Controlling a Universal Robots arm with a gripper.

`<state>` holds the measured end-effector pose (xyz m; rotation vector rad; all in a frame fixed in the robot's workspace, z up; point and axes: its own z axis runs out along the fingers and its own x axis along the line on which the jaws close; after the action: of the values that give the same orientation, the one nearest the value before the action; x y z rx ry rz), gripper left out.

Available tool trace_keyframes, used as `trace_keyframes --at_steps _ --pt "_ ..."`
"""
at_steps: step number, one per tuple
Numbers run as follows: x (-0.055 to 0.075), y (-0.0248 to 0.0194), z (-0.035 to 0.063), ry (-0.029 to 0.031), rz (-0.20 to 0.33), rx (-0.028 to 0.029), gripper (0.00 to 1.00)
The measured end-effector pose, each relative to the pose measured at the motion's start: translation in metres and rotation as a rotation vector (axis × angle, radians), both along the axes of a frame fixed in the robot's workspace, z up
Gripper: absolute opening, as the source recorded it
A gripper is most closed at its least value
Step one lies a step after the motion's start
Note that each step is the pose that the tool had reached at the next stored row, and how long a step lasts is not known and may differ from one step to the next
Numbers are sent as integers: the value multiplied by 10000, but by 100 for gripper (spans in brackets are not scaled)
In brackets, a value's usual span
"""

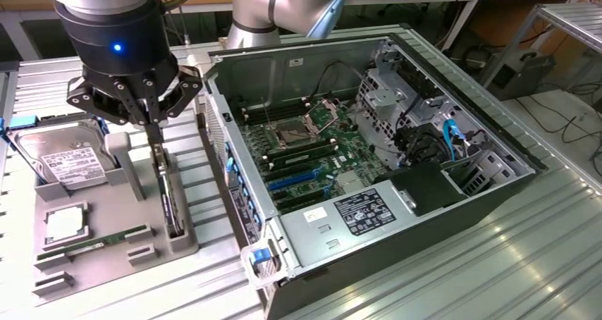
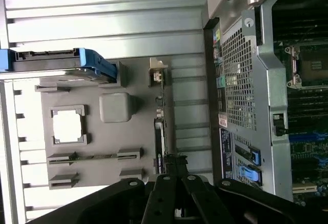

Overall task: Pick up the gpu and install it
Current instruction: 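Reach for the gpu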

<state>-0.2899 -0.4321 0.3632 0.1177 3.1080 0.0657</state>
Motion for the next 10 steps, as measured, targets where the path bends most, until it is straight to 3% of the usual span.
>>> trace_keyframes --at_steps 10 --pt "0 -1 1 1 0 -8 11"
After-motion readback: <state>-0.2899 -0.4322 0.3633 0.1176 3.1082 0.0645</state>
